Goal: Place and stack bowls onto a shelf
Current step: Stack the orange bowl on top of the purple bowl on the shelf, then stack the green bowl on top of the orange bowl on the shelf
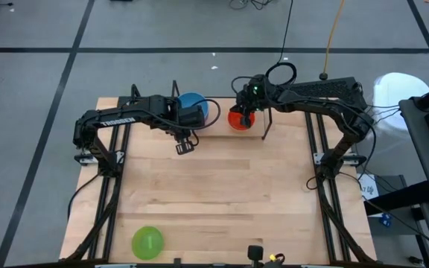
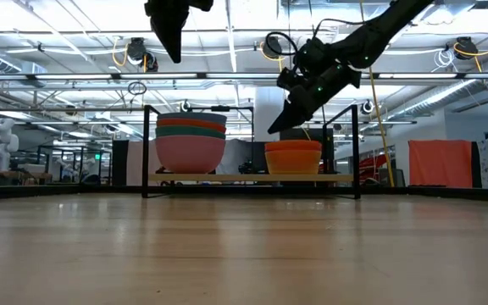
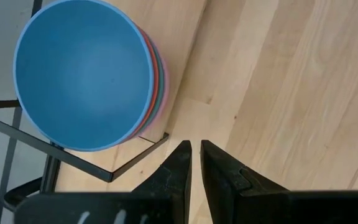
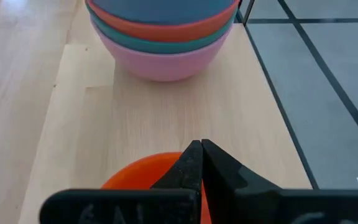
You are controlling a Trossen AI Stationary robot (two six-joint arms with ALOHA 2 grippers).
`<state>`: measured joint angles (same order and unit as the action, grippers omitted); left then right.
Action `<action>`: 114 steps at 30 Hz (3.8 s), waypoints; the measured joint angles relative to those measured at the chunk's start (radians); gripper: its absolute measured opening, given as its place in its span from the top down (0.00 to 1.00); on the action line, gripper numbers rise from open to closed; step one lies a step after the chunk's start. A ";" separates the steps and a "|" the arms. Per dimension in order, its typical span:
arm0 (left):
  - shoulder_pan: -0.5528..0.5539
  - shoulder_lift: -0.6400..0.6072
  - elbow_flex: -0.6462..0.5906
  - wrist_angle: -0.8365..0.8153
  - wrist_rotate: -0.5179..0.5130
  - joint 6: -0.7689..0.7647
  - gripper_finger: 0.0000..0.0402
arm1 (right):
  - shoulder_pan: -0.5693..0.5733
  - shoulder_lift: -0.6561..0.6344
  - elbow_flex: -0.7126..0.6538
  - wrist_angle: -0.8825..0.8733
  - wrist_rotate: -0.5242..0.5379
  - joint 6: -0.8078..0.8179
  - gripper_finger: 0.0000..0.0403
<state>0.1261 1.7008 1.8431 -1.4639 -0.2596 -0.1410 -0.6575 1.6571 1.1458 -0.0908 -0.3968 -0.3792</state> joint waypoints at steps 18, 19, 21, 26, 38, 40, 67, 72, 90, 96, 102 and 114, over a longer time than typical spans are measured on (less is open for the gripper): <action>-0.210 -0.002 -0.004 -0.106 0.198 -0.349 0.90 | 0.113 -0.523 0.001 -0.282 0.166 -0.109 1.00; -0.238 -0.002 -0.004 -0.106 0.199 -0.391 0.90 | 0.118 -0.549 0.001 -0.289 0.165 -0.104 1.00; -0.298 -0.002 -0.004 -0.107 0.200 -0.473 0.90 | 0.129 -0.595 0.001 -0.306 0.165 -0.087 1.00; -0.428 0.000 -0.004 -0.101 0.200 -0.600 0.90 | 0.154 -0.681 0.001 -0.318 0.165 -0.036 1.00; -0.595 0.014 -0.005 -0.098 0.207 -0.858 0.90 | 0.232 -0.779 0.001 -0.362 0.165 0.001 1.00; -0.612 0.014 -0.005 -0.097 0.206 -0.908 0.90 | 0.245 -0.783 0.001 -0.361 0.165 0.008 1.00; -0.786 0.027 -0.270 0.140 0.328 -1.658 0.77 | 0.333 -0.787 0.001 -0.363 0.165 0.020 1.00; -0.823 0.028 -0.397 0.473 0.345 -1.748 0.77 | 0.333 -0.787 0.001 -0.363 0.165 0.019 1.00; -0.981 0.028 -0.533 0.630 0.322 -2.087 0.77 | 0.333 -0.787 0.001 -0.363 0.165 0.019 1.00; -1.012 0.034 -0.533 0.614 0.261 -2.152 0.77 | 0.333 -0.787 0.001 -0.363 0.165 0.019 1.00; -1.014 0.093 -0.533 0.642 0.260 -2.128 0.77 | 0.333 -0.787 0.001 -0.362 0.165 0.019 1.00; -1.012 0.157 -0.533 0.657 0.259 -2.108 0.77 | 0.333 -0.787 0.001 -0.343 0.165 0.019 1.00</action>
<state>-0.8855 1.8577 1.3106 -0.8066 -0.0002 -2.2490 -0.3245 0.8704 1.1469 -0.4343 -0.2319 -0.3603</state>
